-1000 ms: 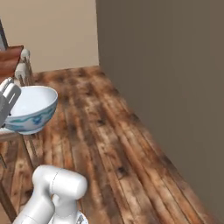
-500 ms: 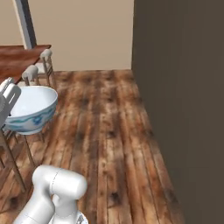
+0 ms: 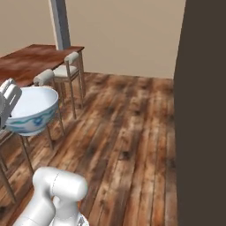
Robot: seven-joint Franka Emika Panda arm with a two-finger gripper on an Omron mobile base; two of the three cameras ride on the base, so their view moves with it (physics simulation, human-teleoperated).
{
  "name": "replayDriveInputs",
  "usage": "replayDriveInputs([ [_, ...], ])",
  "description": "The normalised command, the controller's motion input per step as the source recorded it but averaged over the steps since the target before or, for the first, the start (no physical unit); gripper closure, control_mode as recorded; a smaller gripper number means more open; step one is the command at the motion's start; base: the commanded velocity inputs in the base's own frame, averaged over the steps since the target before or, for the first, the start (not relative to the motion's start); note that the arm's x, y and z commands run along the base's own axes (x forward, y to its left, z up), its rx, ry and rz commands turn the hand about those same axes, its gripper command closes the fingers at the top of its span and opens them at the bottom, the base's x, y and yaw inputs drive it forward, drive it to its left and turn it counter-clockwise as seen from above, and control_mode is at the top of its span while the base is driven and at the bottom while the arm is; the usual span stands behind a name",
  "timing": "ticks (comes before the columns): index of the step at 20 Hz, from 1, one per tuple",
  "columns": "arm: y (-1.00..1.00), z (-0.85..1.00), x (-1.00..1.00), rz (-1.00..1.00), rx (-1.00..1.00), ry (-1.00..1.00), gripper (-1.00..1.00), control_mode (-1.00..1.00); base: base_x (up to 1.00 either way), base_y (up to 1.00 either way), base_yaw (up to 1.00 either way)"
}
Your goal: Pick up the bowls from the cabinet and place each bowl in front of a stool on the dining counter.
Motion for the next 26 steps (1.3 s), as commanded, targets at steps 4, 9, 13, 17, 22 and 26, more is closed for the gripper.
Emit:
replayDriveInputs([
  [4,0.0,0.0,0.0,0.0,0.0,0.0,1.0,1.0,1.0,-0.42,0.55],
  [9,0.0,0.0,0.0,0.0,0.0,0.0,1.0,1.0,1.0,-0.4,0.56],
  [13,0.0,0.0,0.0,0.0,0.0,0.0,1.0,1.0,1.0,-0.58,0.52],
  [17,0.0,0.0,0.0,0.0,0.0,0.0,1.0,1.0,1.0,-0.56,0.52],
  [22,0.0,0.0,0.0,0.0,0.0,0.0,1.0,1.0,1.0,-0.52,0.55],
  [26,0.0,0.0,0.0,0.0,0.0,0.0,1.0,1.0,1.0,-0.57,0.56],
])
